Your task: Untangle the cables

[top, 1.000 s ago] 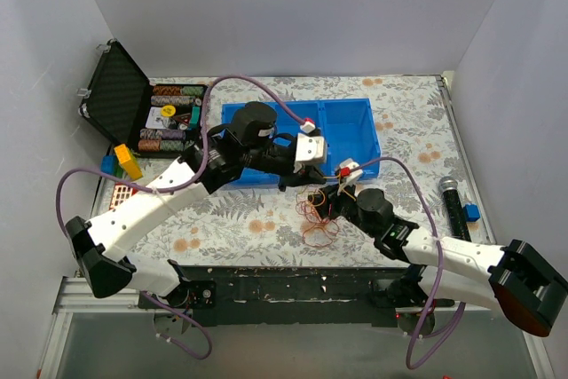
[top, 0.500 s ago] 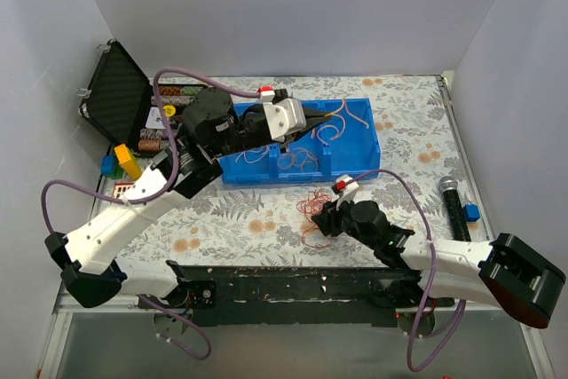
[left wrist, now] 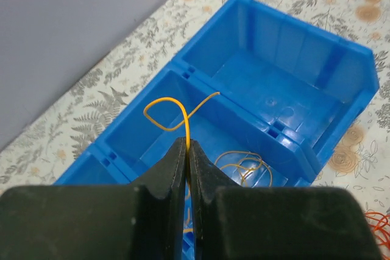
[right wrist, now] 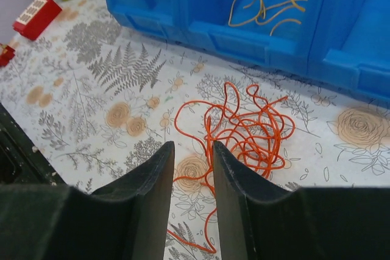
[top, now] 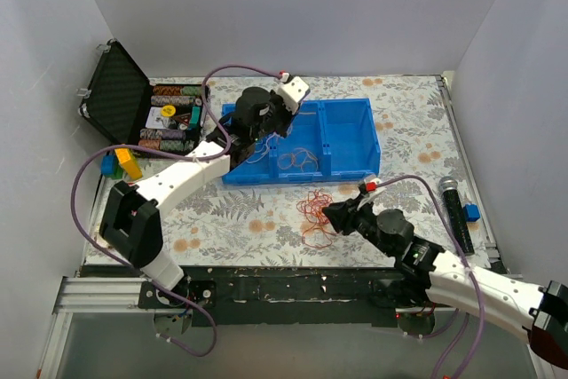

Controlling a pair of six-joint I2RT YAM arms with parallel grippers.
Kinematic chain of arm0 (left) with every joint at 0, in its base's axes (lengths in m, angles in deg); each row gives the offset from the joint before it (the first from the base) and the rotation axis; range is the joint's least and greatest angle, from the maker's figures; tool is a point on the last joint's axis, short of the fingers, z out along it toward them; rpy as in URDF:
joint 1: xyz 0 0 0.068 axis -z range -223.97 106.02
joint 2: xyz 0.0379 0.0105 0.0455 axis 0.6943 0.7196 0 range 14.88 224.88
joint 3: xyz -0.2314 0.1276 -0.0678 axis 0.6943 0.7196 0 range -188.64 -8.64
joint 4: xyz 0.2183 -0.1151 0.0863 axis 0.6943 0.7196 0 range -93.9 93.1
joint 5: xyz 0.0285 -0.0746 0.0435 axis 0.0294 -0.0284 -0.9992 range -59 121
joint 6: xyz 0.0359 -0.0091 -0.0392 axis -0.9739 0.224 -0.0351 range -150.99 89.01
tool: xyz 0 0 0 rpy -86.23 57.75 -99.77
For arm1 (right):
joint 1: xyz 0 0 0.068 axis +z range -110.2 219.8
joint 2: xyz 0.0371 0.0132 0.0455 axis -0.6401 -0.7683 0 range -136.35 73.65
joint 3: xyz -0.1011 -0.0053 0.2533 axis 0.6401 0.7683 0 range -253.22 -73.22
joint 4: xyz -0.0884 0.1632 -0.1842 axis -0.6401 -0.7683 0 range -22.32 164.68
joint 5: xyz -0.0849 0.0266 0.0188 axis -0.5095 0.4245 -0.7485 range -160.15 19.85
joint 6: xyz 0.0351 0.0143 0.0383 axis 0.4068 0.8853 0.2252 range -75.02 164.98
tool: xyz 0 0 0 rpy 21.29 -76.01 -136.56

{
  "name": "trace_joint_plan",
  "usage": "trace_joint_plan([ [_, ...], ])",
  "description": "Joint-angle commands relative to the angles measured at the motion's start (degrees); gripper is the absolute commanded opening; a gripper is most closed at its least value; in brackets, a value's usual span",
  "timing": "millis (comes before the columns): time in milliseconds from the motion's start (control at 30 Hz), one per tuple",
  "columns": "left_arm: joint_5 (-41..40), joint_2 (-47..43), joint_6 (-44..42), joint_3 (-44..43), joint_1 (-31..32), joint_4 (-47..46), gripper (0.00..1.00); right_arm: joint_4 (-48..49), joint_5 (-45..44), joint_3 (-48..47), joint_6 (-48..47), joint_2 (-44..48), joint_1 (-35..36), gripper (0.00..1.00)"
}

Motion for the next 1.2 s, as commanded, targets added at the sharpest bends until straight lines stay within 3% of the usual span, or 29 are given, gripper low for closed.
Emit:
trace_joint_plan([
  [0,-0.12,1.83,1.23,-0.14,-0.29,-3.73,0.0,-4.4,-2.72,-0.82,0.75,5.6,0.39,0.4],
  [400,-0.38,12.65,-0.79,-5.76,-0.64,-2.06,0.0,-7.21,-4.83,-2.67,0.66,6.84,0.39,0.41],
  [433,-0.64,13.0,-0.96,-6.12,-0.55,-1.1,0.07,-7.39,-5.18,-2.67,0.66,7.1,0.48,0.42],
  [467,-0.38,13.35,-0.97,-6.47,-0.55,-0.22,0.27,-7.57,-5.36,-2.76,0.58,7.19,0.39,0.42],
  [567,-1.52,13.53,-0.36,-7.0,-0.64,1.81,0.58,-8.09,-6.41,-3.2,0.49,7.19,0.39,0.44],
  [700,-1.61,11.87,0.0,-6.74,-0.55,2.33,0.83,-8.45,-7.38,-3.9,0.23,6.58,0.39,0.45],
  [833,4.7,8.01,-0.7,-5.95,-0.55,4.09,0.87,-8.71,-8.17,-4.43,0.31,5.96,0.48,0.47],
  [900,12.94,4.76,-2.62,-3.5,-0.64,6.11,0.88,-8.97,-8.61,-4.51,0.57,5.79,0.39,0.47],
  [1033,31.05,-2.53,-13.85,5.54,0.76,14.18,0.87,-10.81,-10.98,-4.95,1.28,6.05,0.48,0.47],
  [1167,33.38,-7.73,-29.06,17.41,5.85,17.98,0.76,-11.7,-11.6,-5.13,1.63,6.75,0.39,0.47],
])
